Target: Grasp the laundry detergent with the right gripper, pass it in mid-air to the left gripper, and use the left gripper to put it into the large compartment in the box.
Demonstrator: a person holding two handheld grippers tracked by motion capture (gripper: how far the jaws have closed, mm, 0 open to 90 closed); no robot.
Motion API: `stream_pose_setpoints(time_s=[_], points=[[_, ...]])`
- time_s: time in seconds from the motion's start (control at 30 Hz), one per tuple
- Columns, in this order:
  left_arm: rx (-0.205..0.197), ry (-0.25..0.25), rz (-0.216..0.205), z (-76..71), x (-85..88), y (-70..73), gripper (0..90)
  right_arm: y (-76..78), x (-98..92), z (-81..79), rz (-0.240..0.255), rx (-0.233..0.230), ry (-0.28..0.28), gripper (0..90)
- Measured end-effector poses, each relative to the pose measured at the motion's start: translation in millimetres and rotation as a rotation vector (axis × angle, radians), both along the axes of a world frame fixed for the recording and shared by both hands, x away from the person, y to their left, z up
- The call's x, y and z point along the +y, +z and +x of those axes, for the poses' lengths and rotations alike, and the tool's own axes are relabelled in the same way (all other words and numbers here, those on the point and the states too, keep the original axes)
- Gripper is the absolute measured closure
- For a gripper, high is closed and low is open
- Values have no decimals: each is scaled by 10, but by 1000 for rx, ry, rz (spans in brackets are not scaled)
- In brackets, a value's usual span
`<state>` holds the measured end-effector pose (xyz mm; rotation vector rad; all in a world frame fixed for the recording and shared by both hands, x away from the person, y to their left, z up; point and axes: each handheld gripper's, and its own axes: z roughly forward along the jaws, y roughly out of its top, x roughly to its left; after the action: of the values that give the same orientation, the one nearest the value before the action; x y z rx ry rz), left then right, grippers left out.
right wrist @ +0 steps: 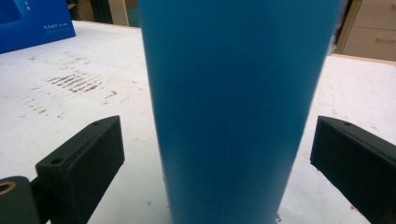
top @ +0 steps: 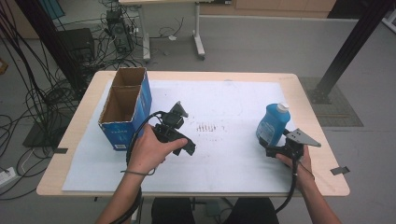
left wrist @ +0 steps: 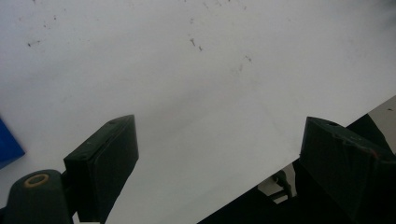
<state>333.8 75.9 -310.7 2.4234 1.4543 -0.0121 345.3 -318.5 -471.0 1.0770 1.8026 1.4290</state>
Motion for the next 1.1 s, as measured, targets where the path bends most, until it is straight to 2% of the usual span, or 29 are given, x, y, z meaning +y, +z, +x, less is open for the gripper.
stream_pose_setpoints(time_s=[1.1], points=[[-6, 3, 0, -7, -22, 25, 117, -4, -4, -7, 7, -6, -8, 19]])
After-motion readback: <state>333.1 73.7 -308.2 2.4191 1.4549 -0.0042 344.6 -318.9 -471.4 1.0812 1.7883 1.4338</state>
